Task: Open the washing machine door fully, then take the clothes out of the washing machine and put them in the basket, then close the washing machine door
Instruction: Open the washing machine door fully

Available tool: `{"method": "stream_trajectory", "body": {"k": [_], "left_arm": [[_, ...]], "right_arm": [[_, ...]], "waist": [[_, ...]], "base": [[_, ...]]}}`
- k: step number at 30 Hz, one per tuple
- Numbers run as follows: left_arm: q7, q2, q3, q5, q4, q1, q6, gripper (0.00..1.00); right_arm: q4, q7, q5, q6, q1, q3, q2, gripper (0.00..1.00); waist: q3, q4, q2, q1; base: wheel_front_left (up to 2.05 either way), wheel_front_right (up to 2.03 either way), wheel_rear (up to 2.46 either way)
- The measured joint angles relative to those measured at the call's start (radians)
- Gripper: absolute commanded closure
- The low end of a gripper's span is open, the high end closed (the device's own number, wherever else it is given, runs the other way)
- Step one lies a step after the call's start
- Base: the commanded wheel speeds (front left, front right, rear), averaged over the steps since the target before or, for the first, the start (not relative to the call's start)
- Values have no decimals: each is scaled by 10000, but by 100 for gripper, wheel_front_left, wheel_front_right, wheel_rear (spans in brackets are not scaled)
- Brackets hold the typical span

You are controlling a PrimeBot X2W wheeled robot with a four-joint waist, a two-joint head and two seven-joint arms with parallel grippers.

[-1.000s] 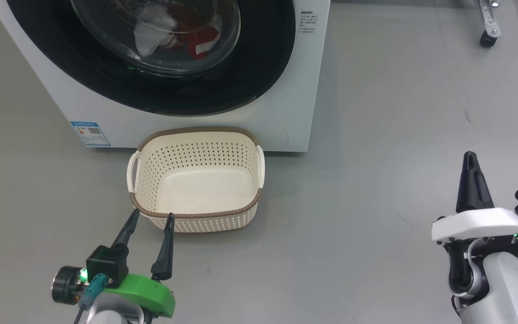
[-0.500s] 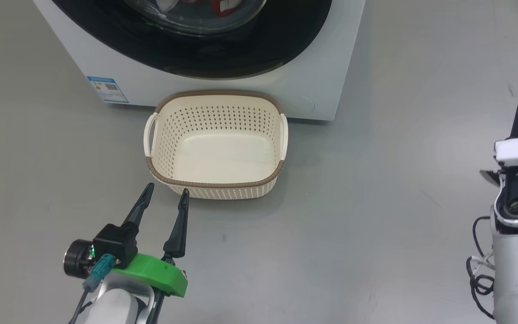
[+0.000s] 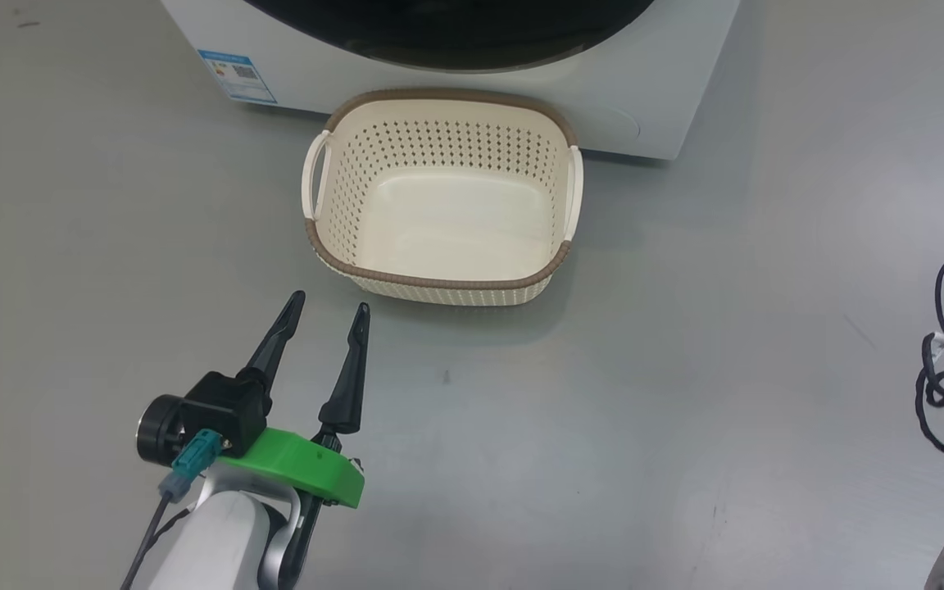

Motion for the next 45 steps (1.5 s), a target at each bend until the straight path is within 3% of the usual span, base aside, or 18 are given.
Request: {"method": "stream_trajectory", "body": {"k": [13, 32, 45], "left_arm": [[0, -33, -477, -380, -146, -424, 146, 0], [0, -98, -867, -913, -353, -891, 385, 0], [0, -130, -1087, -1170, -368, -1014, 491, 0]], "right_arm": [[493, 1327, 1016, -922, -2180, -322, -249, 100], [1979, 2614, 1645, -1028, -4787, -370, -169, 100], [3503, 2821, 1666, -1030, -5839, -711, -119, 100]], "waist": [[866, 575, 0, 0], [1852, 1459, 0, 0], [2133, 1926, 0, 0]], "base": [[0, 0, 0], [0, 0, 0], [0, 0, 0]]}}
